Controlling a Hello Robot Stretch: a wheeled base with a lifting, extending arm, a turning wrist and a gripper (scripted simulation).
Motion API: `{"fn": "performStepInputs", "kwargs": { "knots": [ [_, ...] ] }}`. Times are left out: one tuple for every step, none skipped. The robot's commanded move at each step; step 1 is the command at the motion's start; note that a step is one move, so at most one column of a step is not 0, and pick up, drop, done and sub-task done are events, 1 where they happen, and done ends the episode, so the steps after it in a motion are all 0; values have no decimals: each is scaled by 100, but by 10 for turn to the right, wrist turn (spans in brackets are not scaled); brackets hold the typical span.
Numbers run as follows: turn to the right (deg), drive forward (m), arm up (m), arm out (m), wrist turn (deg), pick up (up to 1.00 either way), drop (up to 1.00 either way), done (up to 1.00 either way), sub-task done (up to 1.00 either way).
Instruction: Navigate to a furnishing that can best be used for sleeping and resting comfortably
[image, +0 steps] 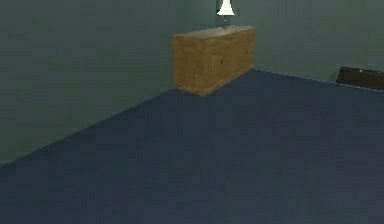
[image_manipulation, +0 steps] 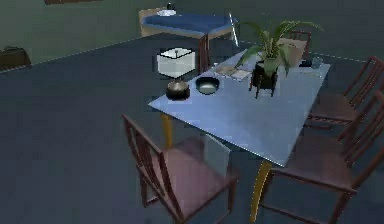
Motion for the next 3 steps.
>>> {"fn": "performStepInputs", "kwargs": {
  "knots": [
    [300,0,0,0,0,0,0,0,0],
    [0,95,0,0,0,0,0,0,0],
    [450,0,0,0,0,0,0,0,0]
  ]
}}
